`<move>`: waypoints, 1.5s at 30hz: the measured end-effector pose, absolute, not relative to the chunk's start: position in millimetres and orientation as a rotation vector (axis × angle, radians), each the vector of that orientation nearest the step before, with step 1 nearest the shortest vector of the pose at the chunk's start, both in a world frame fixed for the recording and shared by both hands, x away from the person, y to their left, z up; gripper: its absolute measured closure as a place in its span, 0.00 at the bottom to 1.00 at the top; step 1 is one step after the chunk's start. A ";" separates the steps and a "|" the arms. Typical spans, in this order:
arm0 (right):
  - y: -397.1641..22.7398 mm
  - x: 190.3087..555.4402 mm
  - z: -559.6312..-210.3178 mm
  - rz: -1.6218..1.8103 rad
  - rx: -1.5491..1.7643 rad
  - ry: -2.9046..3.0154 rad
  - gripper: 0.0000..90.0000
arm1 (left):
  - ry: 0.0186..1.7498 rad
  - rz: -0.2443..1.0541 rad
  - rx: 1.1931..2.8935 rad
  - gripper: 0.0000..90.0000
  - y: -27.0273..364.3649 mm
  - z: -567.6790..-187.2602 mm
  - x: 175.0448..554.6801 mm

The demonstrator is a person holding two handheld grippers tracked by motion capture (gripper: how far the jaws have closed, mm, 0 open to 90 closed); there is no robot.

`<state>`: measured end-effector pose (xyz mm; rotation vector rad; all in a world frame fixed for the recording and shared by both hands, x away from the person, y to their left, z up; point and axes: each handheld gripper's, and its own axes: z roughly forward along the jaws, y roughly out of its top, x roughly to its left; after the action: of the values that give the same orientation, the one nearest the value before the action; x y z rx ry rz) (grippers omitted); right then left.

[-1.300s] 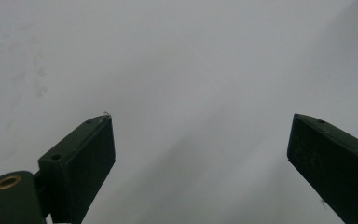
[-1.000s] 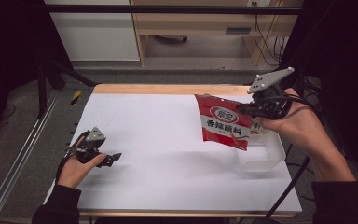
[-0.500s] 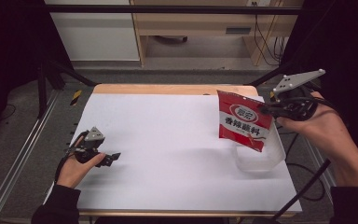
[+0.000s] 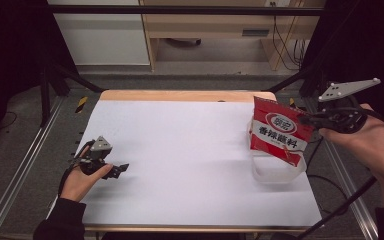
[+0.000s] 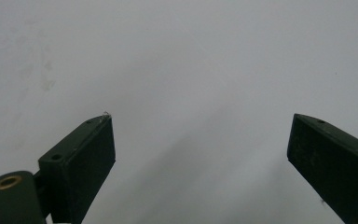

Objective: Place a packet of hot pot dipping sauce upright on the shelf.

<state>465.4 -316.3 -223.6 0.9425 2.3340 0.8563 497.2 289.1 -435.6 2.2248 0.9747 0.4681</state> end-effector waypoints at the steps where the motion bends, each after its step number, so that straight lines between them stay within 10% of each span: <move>1: -317.3 465.6 -224.3 0.859 0.946 2.334 1.00 | 0.974 0.466 2.222 0.09 289.2 -435.6 497.3; 45: -332.6 471.4 -275.7 0.897 1.057 2.331 1.00 | 0.981 0.459 2.232 0.09 290.3 -438.0 498.0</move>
<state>471.4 -332.6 -275.7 1.0574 2.3314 0.8974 498.0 290.3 -438.0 2.2321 0.9806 0.4591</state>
